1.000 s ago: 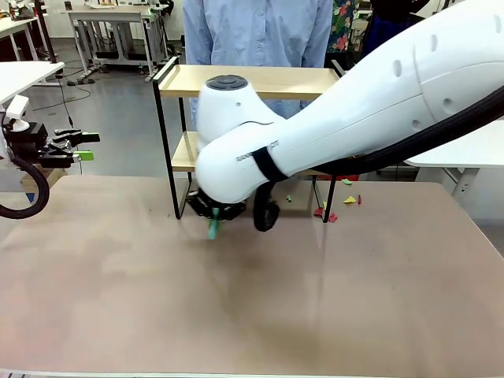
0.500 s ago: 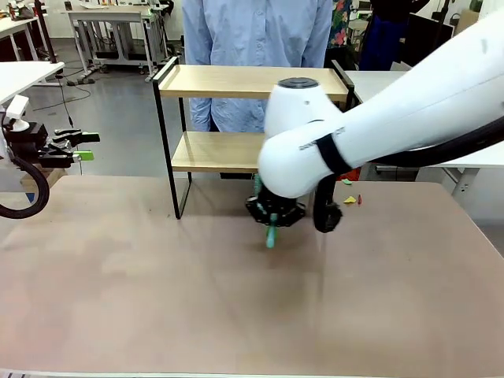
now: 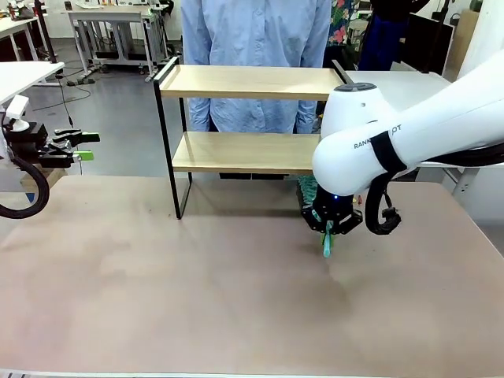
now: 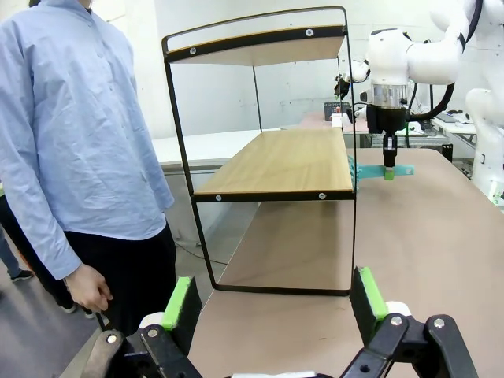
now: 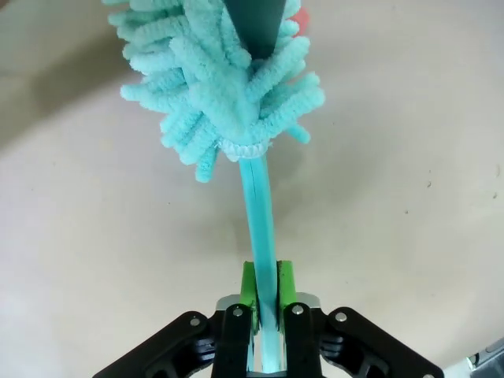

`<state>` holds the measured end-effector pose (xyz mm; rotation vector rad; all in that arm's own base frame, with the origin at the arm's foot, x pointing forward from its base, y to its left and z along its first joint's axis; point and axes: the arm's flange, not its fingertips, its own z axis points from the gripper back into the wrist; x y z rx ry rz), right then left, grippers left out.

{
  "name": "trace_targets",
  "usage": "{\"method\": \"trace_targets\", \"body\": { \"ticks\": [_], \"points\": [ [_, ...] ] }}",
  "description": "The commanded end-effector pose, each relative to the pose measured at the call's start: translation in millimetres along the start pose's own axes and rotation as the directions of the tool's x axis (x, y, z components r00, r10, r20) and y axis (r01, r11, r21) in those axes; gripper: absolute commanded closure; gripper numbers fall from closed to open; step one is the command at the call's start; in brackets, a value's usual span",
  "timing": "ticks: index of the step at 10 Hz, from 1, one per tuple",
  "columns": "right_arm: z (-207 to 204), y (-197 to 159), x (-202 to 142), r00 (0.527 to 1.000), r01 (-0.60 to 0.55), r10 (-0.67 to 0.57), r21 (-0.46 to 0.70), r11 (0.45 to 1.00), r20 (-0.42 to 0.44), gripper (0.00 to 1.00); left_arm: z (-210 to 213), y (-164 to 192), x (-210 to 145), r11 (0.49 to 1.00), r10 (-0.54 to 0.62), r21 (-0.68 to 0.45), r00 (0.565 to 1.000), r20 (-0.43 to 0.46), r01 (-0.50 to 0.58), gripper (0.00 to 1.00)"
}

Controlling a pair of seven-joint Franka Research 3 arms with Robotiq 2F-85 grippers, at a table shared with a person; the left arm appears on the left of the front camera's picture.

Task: Clean the shelf.
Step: Clean the specific section of the Shelf indicated by the human with the Duster.

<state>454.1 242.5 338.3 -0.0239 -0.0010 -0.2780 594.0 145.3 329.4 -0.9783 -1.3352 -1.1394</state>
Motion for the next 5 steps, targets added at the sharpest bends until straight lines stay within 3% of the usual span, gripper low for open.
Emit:
{"method": "trace_targets", "body": {
  "ticks": [1, 2, 5],
  "points": [
    [9.9, -17.4, -6.2, 0.999, -0.013, 0.015, -0.028, 1.000, 0.045, 0.87, -0.7, -3.0, 3.5, 1.000, -0.001, -0.003, 1.000, -0.004, 0.001, 0.00],
    [0.0, 0.0, 0.0, 1.000, 0.000, 0.000, 0.000, 1.000, 0.000, 0.87, -0.7, -3.0, 3.5, 1.000, -0.001, -0.003, 1.000, -0.004, 0.001, 0.00],
    [0.0, 0.0, 0.0, 1.000, 0.000, 0.000, 0.000, 1.000, 0.000, 0.87, -0.7, -3.0, 3.5, 1.000, -0.001, -0.003, 1.000, -0.004, 0.001, 0.00]
  ]
}}
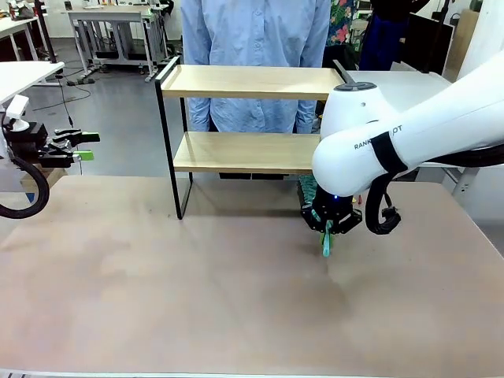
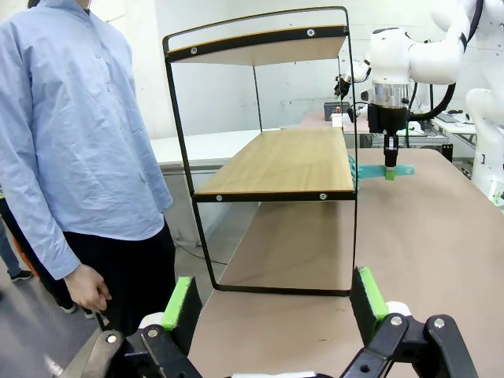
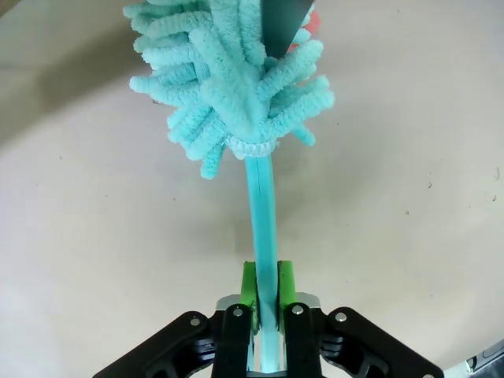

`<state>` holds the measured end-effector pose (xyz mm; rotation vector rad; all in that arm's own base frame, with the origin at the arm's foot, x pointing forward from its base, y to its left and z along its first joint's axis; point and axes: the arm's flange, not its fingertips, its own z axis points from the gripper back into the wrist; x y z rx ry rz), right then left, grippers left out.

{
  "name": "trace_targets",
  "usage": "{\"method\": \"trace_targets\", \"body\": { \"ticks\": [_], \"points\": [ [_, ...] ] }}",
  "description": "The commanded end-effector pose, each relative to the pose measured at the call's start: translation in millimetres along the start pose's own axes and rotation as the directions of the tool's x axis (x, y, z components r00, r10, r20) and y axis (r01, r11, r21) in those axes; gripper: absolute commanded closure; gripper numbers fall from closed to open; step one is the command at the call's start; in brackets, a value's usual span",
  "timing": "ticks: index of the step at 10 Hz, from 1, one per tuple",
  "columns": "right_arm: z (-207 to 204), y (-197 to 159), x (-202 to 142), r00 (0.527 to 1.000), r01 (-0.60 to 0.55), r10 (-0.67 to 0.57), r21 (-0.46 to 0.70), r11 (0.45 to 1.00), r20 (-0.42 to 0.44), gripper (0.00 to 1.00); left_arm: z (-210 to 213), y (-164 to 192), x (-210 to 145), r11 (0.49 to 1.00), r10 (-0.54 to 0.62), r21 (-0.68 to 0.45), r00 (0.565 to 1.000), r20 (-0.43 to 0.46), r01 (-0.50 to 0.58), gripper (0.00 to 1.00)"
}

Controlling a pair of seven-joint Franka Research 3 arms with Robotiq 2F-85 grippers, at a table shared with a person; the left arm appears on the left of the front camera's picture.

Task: Clean the shelf.
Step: Clean the specific section of the Shelf indicated by the human with the Duster.

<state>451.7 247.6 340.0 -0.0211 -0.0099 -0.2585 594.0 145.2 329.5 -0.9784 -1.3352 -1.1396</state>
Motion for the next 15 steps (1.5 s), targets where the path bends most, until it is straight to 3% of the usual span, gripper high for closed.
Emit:
{"method": "trace_targets", "body": {
  "ticks": [1, 3, 5, 6, 9, 11, 13, 15],
  "points": [
    [0.7, 0.0, 0.0, 1.000, 0.000, 0.000, 0.001, 1.000, 0.001, 0.87, -0.6, -3.1, 3.5, 1.000, -0.001, -0.003, 1.000, -0.004, 0.001, 0.00],
    [27.9, -13.2, -12.2, 0.989, -0.146, 0.150, 0.157, 0.977, -0.011, 0.87, -0.6, -3.1, 3.5, 1.000, -0.001, -0.003, 1.000, -0.004, 0.001, 0.00],
    [41.9, -28.4, -19.0, 0.966, -0.252, 0.258, 0.218, 0.943, 0.003, 0.87, -0.6, -3.1, 3.5, 1.000, -0.001, -0.003, 1.000, -0.004, 0.001, 0.00],
    [49.5, -36.7, -23.6, 0.920, -0.363, 0.391, 0.320, 0.875, -0.024, 0.87, -0.6, -3.1, 3.5, 1.000, -0.001, -0.003, 1.000, -0.004, 0.001, 0.00],
    [61.1, -51.9, -33.0, 0.865, -0.486, 0.500, 0.317, 0.814, 0.041, 0.87, -0.6, -3.1, 3.5, 1.000, -0.001, -0.003, 1.000, -0.004, 0.001, 0.00],
    [73.0, -72.1, -37.8, 0.779, -0.598, 0.624, 0.364, 0.714, 0.057, 0.87, -0.6, -3.1, 3.5, 1.000, -0.001, -0.003, 1.000, -0.004, 0.001, 0.00],
    [85.6, -100.3, -37.1, 0.702, -0.680, 0.711, 0.339, 0.651, 0.042, 0.87, -0.6, -3.1, 3.5, 1.000, -0.001, -0.003, 1.000, -0.004, 0.001, 0.00],
    [109.0, -137.9, -39.1, 0.577, -0.785, 0.817, 0.284, 0.551, 0.008, 0.87, -0.6, -3.1, 3.5, 1.000, -0.001, -0.003, 1.000, -0.004, 0.001, 0.00]
  ]
}}
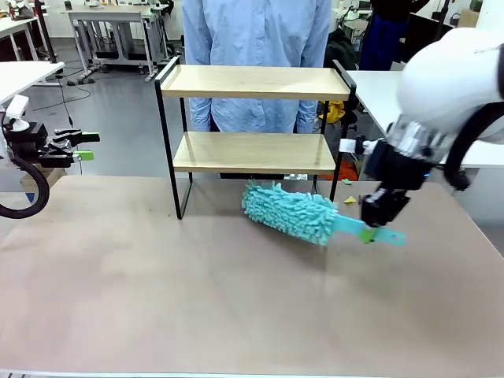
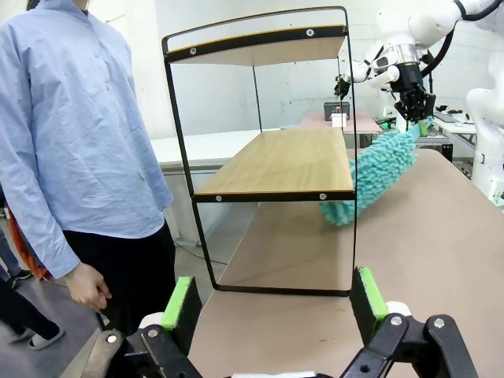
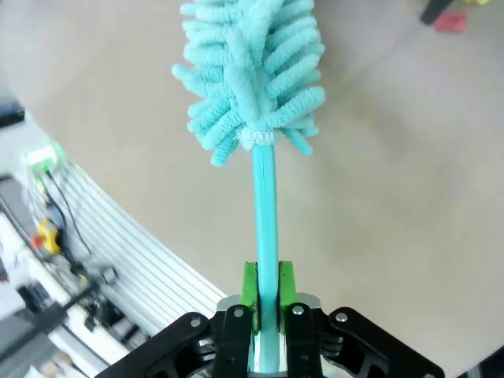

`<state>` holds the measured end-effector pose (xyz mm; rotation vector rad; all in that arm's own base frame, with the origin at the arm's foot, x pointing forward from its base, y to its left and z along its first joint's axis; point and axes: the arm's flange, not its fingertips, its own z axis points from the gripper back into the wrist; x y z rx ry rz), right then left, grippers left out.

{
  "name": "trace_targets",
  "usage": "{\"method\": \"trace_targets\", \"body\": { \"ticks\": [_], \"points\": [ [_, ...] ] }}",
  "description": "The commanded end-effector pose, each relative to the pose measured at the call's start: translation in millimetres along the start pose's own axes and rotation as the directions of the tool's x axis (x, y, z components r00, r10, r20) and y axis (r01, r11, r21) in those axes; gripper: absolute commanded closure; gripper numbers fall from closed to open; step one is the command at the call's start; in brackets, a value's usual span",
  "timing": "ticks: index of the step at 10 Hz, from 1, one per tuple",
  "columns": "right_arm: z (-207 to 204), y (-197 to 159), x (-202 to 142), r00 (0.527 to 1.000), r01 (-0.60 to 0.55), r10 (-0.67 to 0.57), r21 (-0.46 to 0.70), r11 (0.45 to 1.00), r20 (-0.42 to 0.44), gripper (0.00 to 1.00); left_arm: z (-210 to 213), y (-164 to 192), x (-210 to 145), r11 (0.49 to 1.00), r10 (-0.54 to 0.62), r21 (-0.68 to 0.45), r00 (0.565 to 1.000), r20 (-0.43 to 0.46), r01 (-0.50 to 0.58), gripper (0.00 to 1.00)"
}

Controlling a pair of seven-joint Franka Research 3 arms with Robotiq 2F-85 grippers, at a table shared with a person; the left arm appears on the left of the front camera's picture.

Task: Clean the shelf.
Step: Clean the specific section of the Shelf indicated by the human with the Duster.

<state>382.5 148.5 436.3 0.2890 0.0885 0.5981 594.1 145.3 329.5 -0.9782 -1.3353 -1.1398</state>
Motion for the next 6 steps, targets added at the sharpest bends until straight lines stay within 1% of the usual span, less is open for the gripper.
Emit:
{"method": "trace_targets", "body": {
  "ticks": [1, 2, 3, 4, 5, 6],
  "points": [
    [33.4, -15.1, -29.1, 0.989, -0.140, 0.138, -0.030, 0.990, -0.062, 0.87, -0.6, -3.2, 3.5, 1.000, -0.001, -0.003, 1.000, -0.003, 0.001, 0.00],
    [48.2, -20.0, -42.1, 0.976, -0.193, 0.192, 0.003, 0.981, -0.103, 0.87, -0.6, -3.2, 3.5, 1.000, -0.001, -0.003, 1.000, -0.003, 0.001, 0.00],
    [59.3, -26.8, -52.9, 0.973, -0.192, 0.193, 0.018, 0.981, -0.129, 0.87, -0.6, -3.2, 3.5, 1.000, -0.001, -0.003, 1.000, -0.003, 0.001, 0.00],
    [69.3, -27.5, -69.8, 0.963, -0.214, 0.210, -0.004, 0.977, -0.167, 0.87, -0.6, -3.2, 3.5, 1.000, -0.001, -0.003, 1.000, -0.003, 0.001, 0.00],
    [78.3, -23.3, -88.4, 0.946, -0.271, 0.259, -0.035, 0.962, -0.196, 0.87, -0.6, -3.2, 3.5, 1.000, -0.001, -0.003, 1.000, -0.003, 0.001, 0.00],
    [87.5, -14.6, -104.2, 0.944, -0.260, 0.244, -0.047, 0.964, -0.221, 0.87, -0.6, -3.2, 3.5, 1.000, -0.001, -0.003, 1.000, -0.003, 0.001, 0.00]
  ]
}}
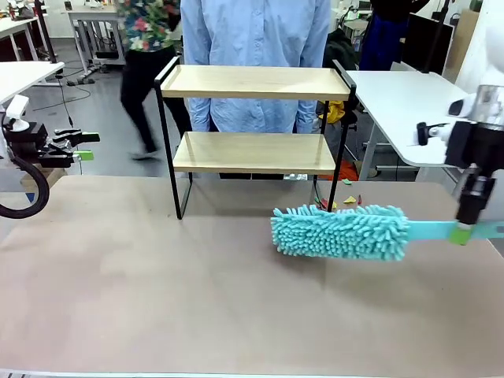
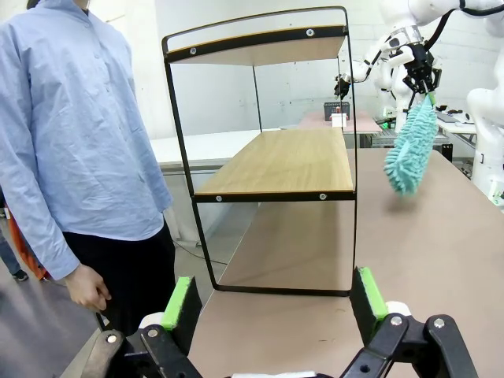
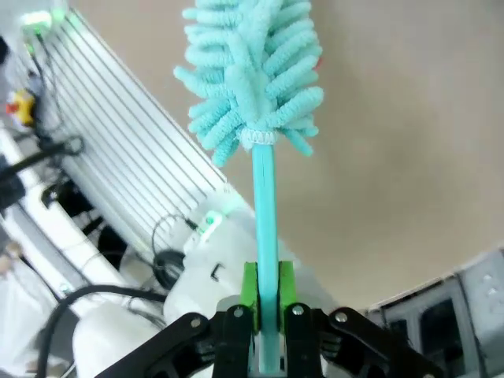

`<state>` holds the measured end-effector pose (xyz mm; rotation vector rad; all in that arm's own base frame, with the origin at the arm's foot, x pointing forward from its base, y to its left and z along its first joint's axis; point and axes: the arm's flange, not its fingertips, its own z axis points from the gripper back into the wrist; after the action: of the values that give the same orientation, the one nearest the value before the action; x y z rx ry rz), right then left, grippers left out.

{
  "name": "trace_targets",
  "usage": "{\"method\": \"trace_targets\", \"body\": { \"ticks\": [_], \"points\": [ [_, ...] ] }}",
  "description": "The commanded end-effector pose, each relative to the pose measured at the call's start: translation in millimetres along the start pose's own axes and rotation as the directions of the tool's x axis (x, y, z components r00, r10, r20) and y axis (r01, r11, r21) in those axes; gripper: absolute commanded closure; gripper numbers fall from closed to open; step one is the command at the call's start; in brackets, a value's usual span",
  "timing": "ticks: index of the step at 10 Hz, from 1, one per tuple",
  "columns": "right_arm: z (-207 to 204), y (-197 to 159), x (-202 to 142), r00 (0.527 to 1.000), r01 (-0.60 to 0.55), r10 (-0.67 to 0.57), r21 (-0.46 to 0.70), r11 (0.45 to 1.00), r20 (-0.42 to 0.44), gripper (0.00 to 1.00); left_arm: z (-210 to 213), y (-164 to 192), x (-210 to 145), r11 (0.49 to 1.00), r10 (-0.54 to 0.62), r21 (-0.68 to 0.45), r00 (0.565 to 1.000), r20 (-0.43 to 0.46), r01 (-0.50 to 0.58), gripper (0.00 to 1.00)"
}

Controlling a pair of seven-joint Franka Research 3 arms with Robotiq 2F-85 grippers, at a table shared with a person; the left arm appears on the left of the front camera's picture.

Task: Clean the shelf.
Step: Clean the specific section of the Shelf indicated by the human with the Duster, then hand the Duster back to the human.

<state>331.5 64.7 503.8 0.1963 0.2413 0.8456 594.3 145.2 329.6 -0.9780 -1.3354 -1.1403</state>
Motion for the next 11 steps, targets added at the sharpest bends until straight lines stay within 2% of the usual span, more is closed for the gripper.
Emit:
{"method": "trace_targets", "body": {
  "ticks": [1, 3, 4, 5, 11],
  "points": [
    [12.6, 16.2, -28.2, 0.999, -0.019, 0.017, -0.048, 0.999, -0.042, 0.87, -0.6, -3.3, 3.4, 1.000, -0.001, -0.003, 1.000, -0.003, 0.001, 0.00],
    [14.3, 34.8, -39.6, 0.994, 0.041, -0.047, -0.063, 0.997, -0.097, 0.87, -0.6, -3.3, 3.4, 1.000, -0.001, -0.003, 1.000, -0.003, 0.001, 0.00],
    [15.1, 41.6, -38.3, 0.994, 0.055, -0.061, -0.062, 0.997, -0.095, 0.87, -0.6, -3.3, 3.4, 1.000, -0.001, -0.003, 1.000, -0.003, 0.001, 0.00],
    [15.5, 26.8, -37.9, 0.998, 0.006, -0.009, -0.041, 0.999, -0.069, 0.87, -0.6, -3.3, 3.4, 1.000, -0.001, -0.003, 1.000, -0.003, 0.001, 0.00],
    [15.5, 26.8, -37.9, 0.998, 0.006, -0.009, -0.041, 0.999, -0.069, 0.87, -0.6, -3.3, 3.4, 1.000, -0.001, -0.003, 1.000, -0.003, 0.001, 0.00]
  ]
}}
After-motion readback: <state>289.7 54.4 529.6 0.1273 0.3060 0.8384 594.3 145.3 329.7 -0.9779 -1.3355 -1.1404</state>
